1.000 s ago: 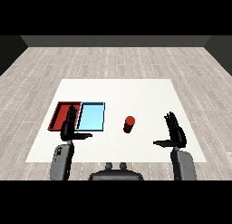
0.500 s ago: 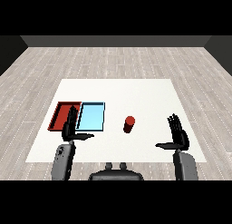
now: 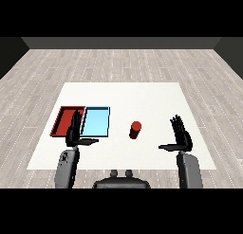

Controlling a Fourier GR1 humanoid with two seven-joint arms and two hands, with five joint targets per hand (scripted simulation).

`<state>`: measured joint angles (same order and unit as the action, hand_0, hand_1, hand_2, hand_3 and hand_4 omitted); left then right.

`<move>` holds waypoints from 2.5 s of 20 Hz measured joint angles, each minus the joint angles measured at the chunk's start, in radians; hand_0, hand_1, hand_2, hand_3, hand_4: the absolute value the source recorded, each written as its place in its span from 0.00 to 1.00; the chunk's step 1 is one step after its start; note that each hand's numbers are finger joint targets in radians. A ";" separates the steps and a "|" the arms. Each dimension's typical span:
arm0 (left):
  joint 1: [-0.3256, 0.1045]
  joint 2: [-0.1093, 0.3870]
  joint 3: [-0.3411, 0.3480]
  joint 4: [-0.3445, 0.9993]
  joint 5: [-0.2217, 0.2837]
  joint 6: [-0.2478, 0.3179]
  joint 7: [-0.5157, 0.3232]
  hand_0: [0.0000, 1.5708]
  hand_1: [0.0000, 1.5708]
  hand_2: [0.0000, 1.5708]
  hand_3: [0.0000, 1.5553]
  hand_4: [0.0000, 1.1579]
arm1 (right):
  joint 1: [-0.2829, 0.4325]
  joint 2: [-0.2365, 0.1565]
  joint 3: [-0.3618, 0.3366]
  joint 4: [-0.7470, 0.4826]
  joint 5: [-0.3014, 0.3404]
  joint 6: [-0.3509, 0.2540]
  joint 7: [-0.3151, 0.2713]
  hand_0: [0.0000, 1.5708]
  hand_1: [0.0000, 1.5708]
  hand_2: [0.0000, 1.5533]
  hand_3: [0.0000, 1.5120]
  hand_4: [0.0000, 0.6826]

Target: Pick the red can and put it in the red box

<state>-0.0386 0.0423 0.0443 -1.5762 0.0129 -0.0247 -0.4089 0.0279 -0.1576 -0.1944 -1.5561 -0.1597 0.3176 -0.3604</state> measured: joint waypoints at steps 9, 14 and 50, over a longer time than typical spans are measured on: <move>0.034 0.005 0.003 -0.024 0.009 -0.011 -0.008 0.00 0.00 0.00 0.00 0.00 | -0.115 0.044 0.035 0.066 -0.008 -0.044 0.088 0.00 0.00 0.00 0.00 0.00; -0.008 0.016 0.031 0.019 0.034 -0.022 -0.007 0.00 0.00 0.00 0.00 0.00 | -0.153 0.054 0.040 0.156 -0.015 -0.037 0.061 0.00 0.00 0.00 0.00 0.00; -0.006 0.007 0.024 0.000 0.060 -0.034 0.003 0.00 0.00 0.00 0.00 0.00 | -0.300 0.152 0.241 0.567 -0.050 -0.202 -0.172 0.00 0.00 0.00 0.00 0.00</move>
<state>-0.0447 0.0496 0.0687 -1.5761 0.0730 -0.0584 -0.4061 -0.2722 -0.0053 0.0466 -0.9891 -0.2101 0.1161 -0.5326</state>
